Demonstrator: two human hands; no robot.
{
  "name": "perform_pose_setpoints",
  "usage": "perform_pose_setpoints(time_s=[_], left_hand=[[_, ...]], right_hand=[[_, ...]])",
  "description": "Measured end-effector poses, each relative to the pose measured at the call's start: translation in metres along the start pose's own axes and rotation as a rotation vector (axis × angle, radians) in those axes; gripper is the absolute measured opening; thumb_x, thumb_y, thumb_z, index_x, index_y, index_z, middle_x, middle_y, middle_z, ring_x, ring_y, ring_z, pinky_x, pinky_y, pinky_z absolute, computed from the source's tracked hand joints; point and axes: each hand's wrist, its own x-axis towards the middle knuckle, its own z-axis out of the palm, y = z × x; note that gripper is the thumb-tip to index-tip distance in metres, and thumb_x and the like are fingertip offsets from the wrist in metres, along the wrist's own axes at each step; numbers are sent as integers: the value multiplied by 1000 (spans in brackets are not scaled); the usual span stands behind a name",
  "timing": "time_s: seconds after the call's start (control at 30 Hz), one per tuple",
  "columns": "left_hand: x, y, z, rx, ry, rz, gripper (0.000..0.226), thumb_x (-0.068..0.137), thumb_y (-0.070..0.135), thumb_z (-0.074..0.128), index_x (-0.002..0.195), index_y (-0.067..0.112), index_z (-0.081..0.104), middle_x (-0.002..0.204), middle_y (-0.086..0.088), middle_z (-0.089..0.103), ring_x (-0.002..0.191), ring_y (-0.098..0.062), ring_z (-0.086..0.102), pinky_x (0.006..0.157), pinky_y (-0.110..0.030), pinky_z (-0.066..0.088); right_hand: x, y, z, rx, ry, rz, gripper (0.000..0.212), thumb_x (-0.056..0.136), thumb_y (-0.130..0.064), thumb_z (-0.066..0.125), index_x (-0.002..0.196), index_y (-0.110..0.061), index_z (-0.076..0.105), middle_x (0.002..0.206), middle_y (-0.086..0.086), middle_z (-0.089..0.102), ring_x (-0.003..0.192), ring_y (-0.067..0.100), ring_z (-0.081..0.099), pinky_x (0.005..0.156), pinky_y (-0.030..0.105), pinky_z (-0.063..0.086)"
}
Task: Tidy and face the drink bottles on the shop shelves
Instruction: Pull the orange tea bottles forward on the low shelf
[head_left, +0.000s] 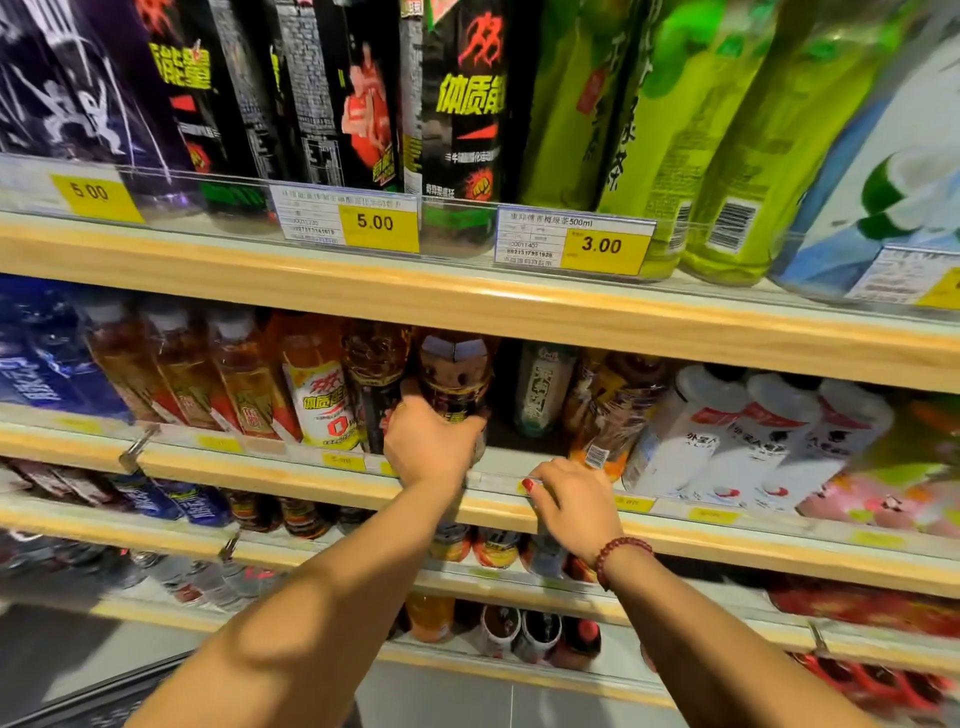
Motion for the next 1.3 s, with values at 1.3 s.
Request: perform_pose_setpoints(time_s=[1.3], left_hand=[[-147, -184, -28, -263, 169, -240, 69, 54, 22, 92, 113, 6, 59, 111, -11, 68, 105, -19, 62, 86, -14, 39]], right_hand=[[-112, 61, 82, 76, -306, -151, 53, 83, -25, 66, 132, -10, 51, 132, 16, 53, 120, 37, 47, 97, 43, 39]])
